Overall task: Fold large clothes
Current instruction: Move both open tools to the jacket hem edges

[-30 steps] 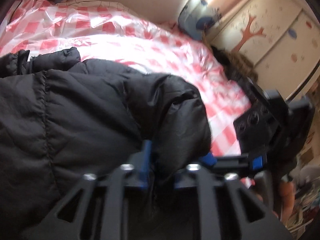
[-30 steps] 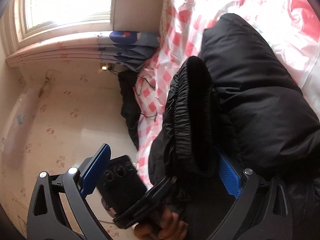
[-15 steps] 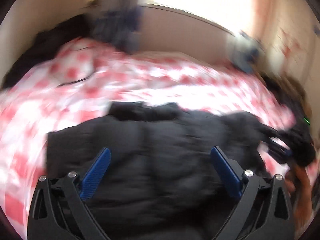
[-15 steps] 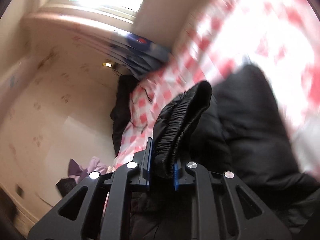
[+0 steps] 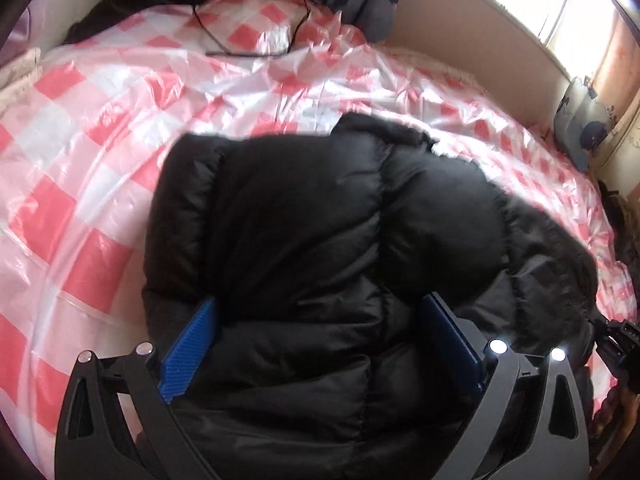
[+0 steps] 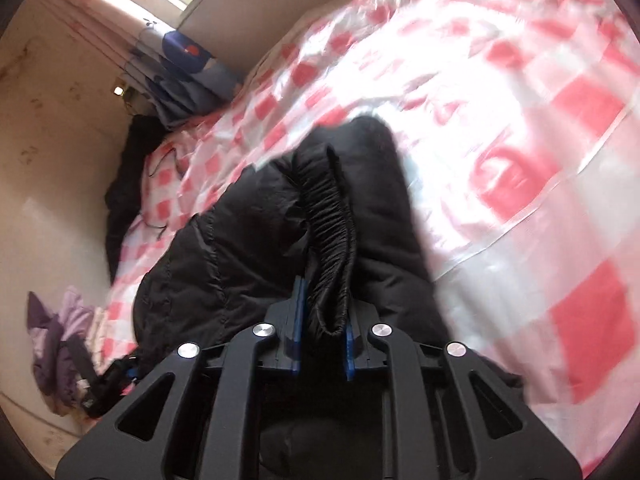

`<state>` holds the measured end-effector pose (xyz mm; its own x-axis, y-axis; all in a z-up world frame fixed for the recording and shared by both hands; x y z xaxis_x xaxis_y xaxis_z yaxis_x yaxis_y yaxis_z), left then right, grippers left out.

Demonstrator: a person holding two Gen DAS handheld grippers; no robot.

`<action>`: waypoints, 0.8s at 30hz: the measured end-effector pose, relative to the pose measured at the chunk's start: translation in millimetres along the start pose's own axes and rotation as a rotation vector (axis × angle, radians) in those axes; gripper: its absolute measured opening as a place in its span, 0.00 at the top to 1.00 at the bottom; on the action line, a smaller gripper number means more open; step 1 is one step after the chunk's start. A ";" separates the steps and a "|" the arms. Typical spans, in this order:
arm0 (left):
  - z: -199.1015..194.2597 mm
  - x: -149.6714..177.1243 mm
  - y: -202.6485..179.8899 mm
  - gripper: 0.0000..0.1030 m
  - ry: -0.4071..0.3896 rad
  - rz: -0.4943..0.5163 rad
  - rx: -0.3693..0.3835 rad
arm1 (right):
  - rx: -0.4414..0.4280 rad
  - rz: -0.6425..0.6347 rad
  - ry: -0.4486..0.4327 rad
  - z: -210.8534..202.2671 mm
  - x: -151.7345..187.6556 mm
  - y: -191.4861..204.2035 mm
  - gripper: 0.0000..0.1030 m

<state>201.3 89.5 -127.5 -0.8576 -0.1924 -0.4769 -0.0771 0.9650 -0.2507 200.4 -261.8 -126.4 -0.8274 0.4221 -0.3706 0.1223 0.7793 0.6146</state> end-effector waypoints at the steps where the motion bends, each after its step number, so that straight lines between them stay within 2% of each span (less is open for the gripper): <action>1: -9.8 -4.8 -0.4 0.07 -0.036 -0.007 0.012 | 0.044 -0.012 -0.039 -10.6 -4.5 -0.6 0.74; 2: -20.6 -9.8 0.1 0.07 -0.074 -0.013 0.014 | 0.100 -0.037 -0.105 -25.3 -10.8 0.9 0.71; 3: -27.5 -15.2 -0.3 0.07 -0.102 -0.014 0.013 | 0.132 -0.064 -0.167 -38.8 -14.8 6.9 0.60; 4: -30.3 -17.5 0.3 0.07 -0.113 -0.011 0.013 | 0.124 -0.123 -0.252 -54.9 -18.8 23.2 0.48; 5: -31.3 -18.1 1.0 0.07 -0.115 -0.008 0.010 | 0.104 -0.196 -0.315 -65.7 -19.1 44.5 0.44; 7: -19.2 -14.0 2.8 0.07 -0.073 0.003 -0.004 | 0.105 -0.329 -0.364 -68.2 -10.3 79.6 0.32; 8: -12.6 -10.8 3.3 0.07 -0.050 0.003 -0.009 | 0.092 -0.393 -0.333 -55.9 -2.9 94.4 0.30; 10: 2.4 -2.4 5.3 0.07 -0.001 0.010 -0.026 | 0.137 -0.425 -0.238 -20.8 2.2 98.3 0.30; 12: 9.3 1.4 6.3 0.07 0.004 0.025 -0.047 | 0.206 -0.369 -0.077 25.7 7.9 68.7 0.30; 14: 12.4 4.7 3.2 0.07 0.011 0.043 -0.045 | 0.202 -0.285 0.019 51.7 12.9 34.8 0.31; 16: 15.9 7.8 -2.0 0.07 0.016 0.073 -0.056 | 0.212 -0.254 0.037 53.3 14.5 24.1 0.31; 20: 7.9 5.8 -3.6 0.07 -0.012 0.081 -0.091 | 0.216 -0.249 0.003 42.8 10.3 29.1 0.31; 23: -7.6 -2.1 -4.5 0.07 -0.088 0.087 -0.129 | 0.151 -0.296 -0.135 18.1 -1.5 55.6 0.29; 24: -14.1 -4.9 -6.7 0.07 -0.121 0.102 -0.148 | 0.140 -0.318 -0.184 10.2 -6.6 64.1 0.23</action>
<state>198.9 86.5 -111.6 -0.7980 -0.1038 -0.5936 -0.0744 0.9945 -0.0740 219.2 -209.9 -91.6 -0.7256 0.2157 -0.6534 -0.0401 0.9347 0.3531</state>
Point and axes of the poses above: each gripper's, at about its wrist camera, not at the fingertips, and z roughly the way its jaws point, y to its left, x to its underside, the point moved 10 cm from there along z, roughly the way its jaws point, and after that the axes turned 8 degrees about y, right-handed, at the moved point
